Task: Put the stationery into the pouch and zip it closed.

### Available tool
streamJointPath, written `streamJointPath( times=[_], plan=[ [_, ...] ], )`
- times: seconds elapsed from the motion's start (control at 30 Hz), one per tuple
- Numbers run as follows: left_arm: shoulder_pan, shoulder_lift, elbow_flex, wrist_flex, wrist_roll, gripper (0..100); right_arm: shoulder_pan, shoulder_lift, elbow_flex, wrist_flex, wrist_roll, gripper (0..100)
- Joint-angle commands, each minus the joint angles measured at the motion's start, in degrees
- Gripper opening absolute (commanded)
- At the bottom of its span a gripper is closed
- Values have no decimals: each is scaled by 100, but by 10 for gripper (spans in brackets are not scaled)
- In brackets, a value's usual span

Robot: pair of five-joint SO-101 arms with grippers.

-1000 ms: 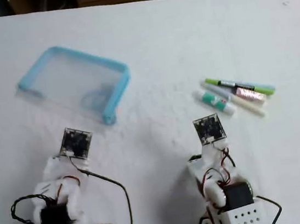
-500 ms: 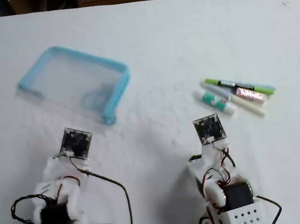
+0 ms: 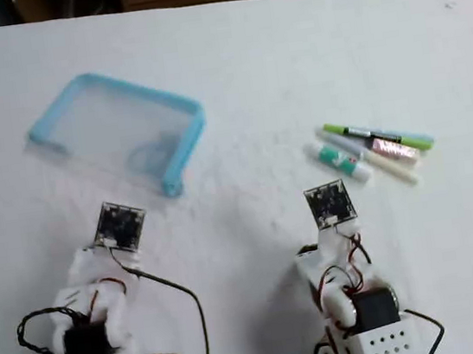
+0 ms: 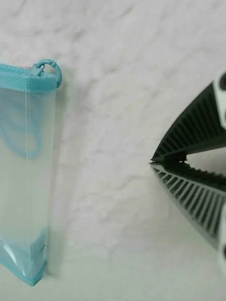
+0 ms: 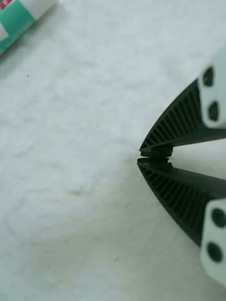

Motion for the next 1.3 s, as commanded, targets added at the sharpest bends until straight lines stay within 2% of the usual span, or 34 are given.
streamJointPath(
  times=[0.0,0.57,0.63,0.73,0.8,0.93,1.07,1.27],
  plan=[
    [-48,-13,-18,-53,-9,24,13,-31,62,4,-35,18],
    [171,-22,-53,-105,-18,24,57,-31,44,-31,18,18],
    [163,-31,-141,-316,-35,24,57,-31,35,-31,18,17],
    [-207,-31,-387,-563,-9,29,57,-31,-9,-4,18,17],
    [-453,-31,-519,-756,-35,71,57,-31,-114,4,18,17],
    [-716,-22,-818,-879,0,186,66,-31,-659,57,18,17],
    [-725,-4,-1073,-870,-18,160,22,-22,-1644,171,18,17],
    [-470,4,-1495,-703,9,146,22,-22,-2013,127,18,17]
  ],
)
